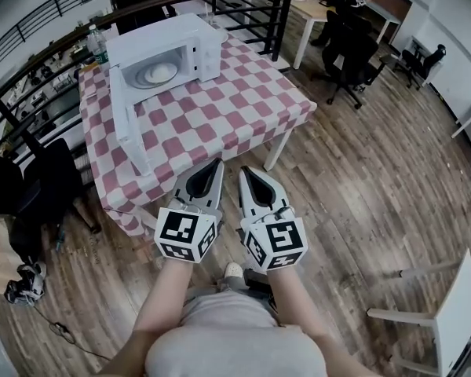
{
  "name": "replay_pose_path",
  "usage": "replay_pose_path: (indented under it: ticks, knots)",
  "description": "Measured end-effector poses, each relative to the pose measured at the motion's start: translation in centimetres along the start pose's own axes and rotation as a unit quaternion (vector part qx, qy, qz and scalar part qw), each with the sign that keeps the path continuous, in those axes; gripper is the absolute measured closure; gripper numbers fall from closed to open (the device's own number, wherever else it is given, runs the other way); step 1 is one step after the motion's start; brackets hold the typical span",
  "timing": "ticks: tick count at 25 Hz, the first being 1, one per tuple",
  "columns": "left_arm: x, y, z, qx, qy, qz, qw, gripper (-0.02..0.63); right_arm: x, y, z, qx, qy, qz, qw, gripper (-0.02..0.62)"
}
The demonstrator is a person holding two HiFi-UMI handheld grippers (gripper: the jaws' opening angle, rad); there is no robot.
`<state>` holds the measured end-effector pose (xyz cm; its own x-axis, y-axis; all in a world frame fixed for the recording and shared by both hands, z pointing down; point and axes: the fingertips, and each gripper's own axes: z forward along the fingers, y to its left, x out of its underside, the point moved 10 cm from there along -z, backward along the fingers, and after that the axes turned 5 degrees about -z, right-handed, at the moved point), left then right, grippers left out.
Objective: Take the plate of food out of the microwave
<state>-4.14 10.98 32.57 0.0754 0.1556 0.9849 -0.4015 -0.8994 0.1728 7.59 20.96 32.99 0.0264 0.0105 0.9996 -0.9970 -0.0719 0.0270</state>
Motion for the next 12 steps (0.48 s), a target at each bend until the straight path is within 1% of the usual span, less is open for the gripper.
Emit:
replay_pose_path:
  ticks: [3,6,12]
  knots:
    - [0.1,-0.1,1.3,-0.013,-0.003,0.000,0.9999,0.606,0.1,-1.3,0.8,-0.019,0.000,-0.004,1.000,0.571]
    - [0.2,-0.3,2.2,-0.022,-0.002,0.002,0.9997,0.606,0.3,-2.4,1.3,-0.029,0.000,-0.001,1.000,0.571]
    - [0.3,-0.1,3.5,-0.036,-0.002,0.006,0.9993,0.606,0.6,-3.3,2.2,-0.056,-0.002,-0.013,0.998,0.571]
